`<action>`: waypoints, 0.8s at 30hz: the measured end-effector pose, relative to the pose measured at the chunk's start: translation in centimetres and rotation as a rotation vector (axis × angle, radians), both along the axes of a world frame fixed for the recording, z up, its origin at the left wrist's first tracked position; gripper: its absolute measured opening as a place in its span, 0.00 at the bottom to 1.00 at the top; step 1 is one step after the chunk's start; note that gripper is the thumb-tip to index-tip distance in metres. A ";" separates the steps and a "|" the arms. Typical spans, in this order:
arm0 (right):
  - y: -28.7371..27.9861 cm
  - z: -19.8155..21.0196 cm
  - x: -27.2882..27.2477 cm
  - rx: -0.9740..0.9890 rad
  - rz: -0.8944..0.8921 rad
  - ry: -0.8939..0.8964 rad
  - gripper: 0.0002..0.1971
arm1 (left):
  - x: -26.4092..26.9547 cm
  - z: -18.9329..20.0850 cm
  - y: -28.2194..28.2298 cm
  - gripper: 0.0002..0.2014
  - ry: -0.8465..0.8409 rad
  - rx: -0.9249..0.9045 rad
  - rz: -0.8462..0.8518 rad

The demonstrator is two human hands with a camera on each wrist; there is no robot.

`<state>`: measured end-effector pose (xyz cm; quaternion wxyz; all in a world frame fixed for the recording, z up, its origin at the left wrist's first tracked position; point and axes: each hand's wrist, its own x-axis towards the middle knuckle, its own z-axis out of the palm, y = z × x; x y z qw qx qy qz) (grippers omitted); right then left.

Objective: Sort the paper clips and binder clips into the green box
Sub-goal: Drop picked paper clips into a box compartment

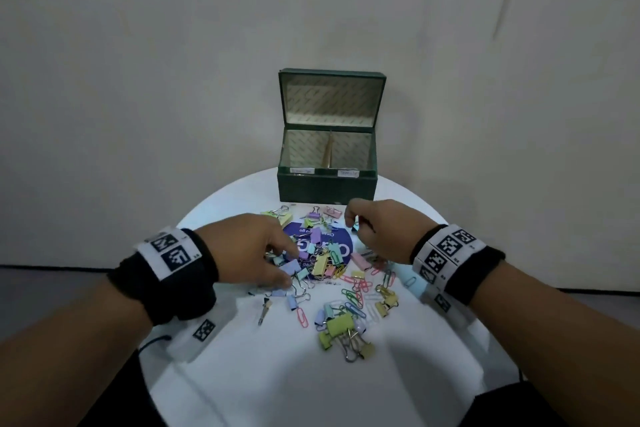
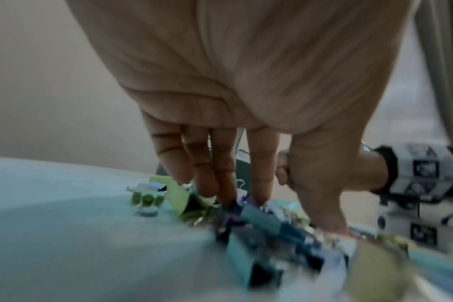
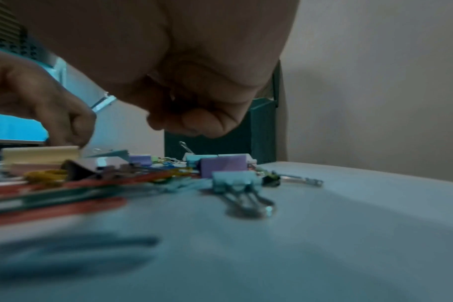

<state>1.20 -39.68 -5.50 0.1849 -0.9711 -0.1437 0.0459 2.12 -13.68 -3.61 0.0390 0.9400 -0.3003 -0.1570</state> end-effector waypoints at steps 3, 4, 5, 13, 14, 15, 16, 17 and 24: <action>1.0 0.3 -1.0 0.072 0.030 0.116 0.11 | -0.5 -1.0 0.0 0.24 -0.072 0.051 -0.029; 1.2 0.3 -1.3 0.072 0.036 0.122 0.09 | -0.6 -1.2 -0.1 0.22 -0.100 0.045 -0.020; 1.4 0.2 -1.5 0.031 0.051 0.119 0.07 | -0.7 -1.3 -0.3 0.20 -0.117 0.039 -0.010; 2.5 -1.1 -1.4 -0.164 0.105 -0.022 0.11 | -0.9 -1.3 -0.8 0.10 -0.135 -0.022 0.078; 2.6 -1.1 -1.5 -0.168 0.112 -0.036 0.10 | -1.0 -1.2 -0.8 0.08 -0.152 -0.050 0.093; 2.6 -1.0 -1.6 -0.159 0.118 -0.051 0.09 | -1.1 -1.2 -0.8 0.08 -0.178 -0.084 0.102; 2.6 -0.8 -1.6 -0.140 0.116 -0.063 0.08 | -1.1 -1.1 -0.8 0.09 -0.207 -0.122 0.107; 2.4 -0.5 -1.6 -0.104 0.102 -0.081 0.07 | -1.1 -1.2 -0.7 0.12 -0.232 -0.162 0.105; -0.4 2.1 -0.7 0.586 -0.198 0.007 0.14 | -1.3 -1.6 -0.6 0.11 -0.199 -0.075 0.034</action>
